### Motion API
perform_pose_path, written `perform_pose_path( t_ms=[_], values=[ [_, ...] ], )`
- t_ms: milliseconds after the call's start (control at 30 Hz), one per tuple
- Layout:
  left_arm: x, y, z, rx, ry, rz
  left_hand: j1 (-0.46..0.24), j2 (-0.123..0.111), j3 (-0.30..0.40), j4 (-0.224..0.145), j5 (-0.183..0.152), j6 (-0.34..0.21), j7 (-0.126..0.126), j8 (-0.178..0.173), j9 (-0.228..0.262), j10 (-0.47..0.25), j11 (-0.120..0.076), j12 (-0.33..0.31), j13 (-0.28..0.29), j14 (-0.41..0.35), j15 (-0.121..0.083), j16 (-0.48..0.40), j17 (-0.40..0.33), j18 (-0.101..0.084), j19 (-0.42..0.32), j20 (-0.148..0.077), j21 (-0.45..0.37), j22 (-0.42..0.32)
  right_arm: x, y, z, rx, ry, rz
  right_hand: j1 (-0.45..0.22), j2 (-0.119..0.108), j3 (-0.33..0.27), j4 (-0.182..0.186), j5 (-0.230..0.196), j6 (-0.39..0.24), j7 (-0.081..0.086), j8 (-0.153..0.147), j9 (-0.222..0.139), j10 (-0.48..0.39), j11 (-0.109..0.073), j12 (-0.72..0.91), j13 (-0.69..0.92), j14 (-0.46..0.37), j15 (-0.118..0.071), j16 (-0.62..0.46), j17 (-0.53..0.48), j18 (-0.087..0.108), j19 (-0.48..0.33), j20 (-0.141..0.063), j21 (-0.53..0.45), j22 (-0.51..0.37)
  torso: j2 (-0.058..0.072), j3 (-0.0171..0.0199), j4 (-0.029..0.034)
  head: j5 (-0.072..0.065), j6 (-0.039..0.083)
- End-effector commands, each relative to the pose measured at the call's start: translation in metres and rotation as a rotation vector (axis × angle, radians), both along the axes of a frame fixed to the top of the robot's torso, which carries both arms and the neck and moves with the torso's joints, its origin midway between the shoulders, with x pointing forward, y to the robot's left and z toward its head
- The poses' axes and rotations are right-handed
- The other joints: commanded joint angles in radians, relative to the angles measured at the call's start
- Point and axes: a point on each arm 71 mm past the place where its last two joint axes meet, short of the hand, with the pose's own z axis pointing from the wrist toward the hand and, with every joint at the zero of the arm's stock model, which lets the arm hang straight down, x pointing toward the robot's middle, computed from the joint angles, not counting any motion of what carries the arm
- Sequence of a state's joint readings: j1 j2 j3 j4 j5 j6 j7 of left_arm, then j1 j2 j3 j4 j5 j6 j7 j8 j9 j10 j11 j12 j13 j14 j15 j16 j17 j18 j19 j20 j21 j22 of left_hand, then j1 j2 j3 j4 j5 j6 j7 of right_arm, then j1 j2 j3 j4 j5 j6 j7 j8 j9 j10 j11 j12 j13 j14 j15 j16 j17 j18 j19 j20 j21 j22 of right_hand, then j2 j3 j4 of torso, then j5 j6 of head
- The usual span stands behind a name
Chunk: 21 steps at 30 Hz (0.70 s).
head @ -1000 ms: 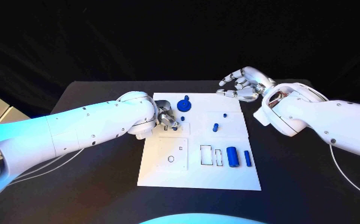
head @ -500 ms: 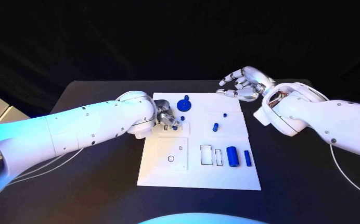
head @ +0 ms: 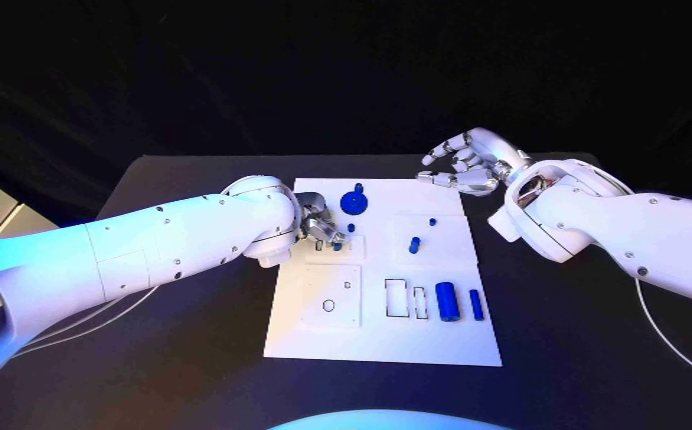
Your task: Assemble the parts on the task board
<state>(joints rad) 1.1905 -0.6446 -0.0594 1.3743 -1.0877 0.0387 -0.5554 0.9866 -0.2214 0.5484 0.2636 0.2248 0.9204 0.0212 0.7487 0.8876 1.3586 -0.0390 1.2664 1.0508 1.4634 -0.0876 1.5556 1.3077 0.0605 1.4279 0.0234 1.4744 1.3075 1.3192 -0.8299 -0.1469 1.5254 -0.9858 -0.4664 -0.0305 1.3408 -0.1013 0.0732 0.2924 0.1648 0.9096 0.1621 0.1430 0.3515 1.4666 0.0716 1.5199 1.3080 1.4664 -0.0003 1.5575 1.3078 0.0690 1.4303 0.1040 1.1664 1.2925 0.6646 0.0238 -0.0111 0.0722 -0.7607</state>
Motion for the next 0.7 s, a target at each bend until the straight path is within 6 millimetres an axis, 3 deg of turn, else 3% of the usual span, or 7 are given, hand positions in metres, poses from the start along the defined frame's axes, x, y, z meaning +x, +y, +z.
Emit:
perform_pose_path(
  t_ms=[33, 233, 333, 700],
  values=[
    [-0.006, -0.002, -0.007, 0.009, 0.035, -0.025, 0.006, -0.010, -0.020, 0.007, 0.001, 0.005, 0.003, -0.004, 0.002, -0.001, -0.003, 0.006, 0.002, 0.100, -0.005, 0.001, 0.236, -0.011, 0.001, -0.002, 0.002, 0.047, -0.001, 0.001, 0.000, 0.001, -0.008, 0.011, -0.007, -0.003, -0.004, -0.001, 0.003, -0.006, 0.000, -0.002, 0.000, 0.054, 0.007, -0.007, 0.213, 0.091, 0.004, -0.005, 0.206, 0.015, -0.009, 0.000, -0.004, -0.001, 0.000, -0.0002, -0.0001, 0.000, 0.003],
    [-0.007, 0.002, -0.002, 0.006, 0.024, -0.018, -0.014, -0.010, -0.089, 0.028, -0.002, 0.005, 0.004, -0.005, 0.008, -0.002, -0.003, 0.008, 0.004, 0.099, -0.005, 0.000, 0.233, -0.010, -0.001, -0.002, -0.001, 0.042, 0.000, 0.001, 0.000, 0.001, -0.008, 0.011, -0.008, -0.003, -0.005, -0.001, 0.003, -0.006, 0.000, -0.002, 0.000, 0.053, 0.007, -0.007, 0.212, 0.090, 0.004, -0.006, 0.204, 0.016, -0.010, 0.000, -0.006, -0.002, -0.001, -0.0003, 0.0004, 0.000, 0.004],
    [-0.006, 0.003, 0.002, -0.001, 0.015, -0.014, -0.038, 0.000, -0.133, 0.030, -0.028, -0.002, 0.003, -0.004, 0.014, -0.005, -0.003, 0.007, 0.001, 0.098, -0.005, -0.001, 0.231, -0.010, -0.001, -0.002, -0.001, 0.043, 0.000, 0.001, 0.000, 0.002, -0.009, 0.011, -0.008, -0.003, -0.005, -0.001, 0.003, -0.006, 0.000, -0.002, 0.000, 0.053, 0.007, -0.007, 0.212, 0.090, 0.004, -0.006, 0.204, 0.016, -0.010, 0.000, -0.006, -0.002, -0.001, 0.0002, 0.0008, 0.000, 0.005],
    [-0.003, 0.003, 0.023, -0.067, -0.008, 0.004, -0.041, 0.007, -0.157, 0.029, -0.035, -0.013, 0.006, -0.008, 0.016, -0.019, -0.001, -0.005, -0.018, 0.095, -0.005, -0.008, 0.218, -0.007, -0.010, -0.002, -0.008, 0.030, 0.000, 0.002, -0.002, 0.005, -0.004, 0.014, -0.011, -0.003, -0.006, 0.000, 0.002, -0.007, 0.000, -0.003, 0.000, 0.054, 0.007, -0.007, 0.213, 0.090, 0.004, -0.006, 0.203, 0.016, -0.011, 0.000, -0.007, -0.003, 0.001, -0.0014, -0.0026, 0.002, 0.008]
  ],
)
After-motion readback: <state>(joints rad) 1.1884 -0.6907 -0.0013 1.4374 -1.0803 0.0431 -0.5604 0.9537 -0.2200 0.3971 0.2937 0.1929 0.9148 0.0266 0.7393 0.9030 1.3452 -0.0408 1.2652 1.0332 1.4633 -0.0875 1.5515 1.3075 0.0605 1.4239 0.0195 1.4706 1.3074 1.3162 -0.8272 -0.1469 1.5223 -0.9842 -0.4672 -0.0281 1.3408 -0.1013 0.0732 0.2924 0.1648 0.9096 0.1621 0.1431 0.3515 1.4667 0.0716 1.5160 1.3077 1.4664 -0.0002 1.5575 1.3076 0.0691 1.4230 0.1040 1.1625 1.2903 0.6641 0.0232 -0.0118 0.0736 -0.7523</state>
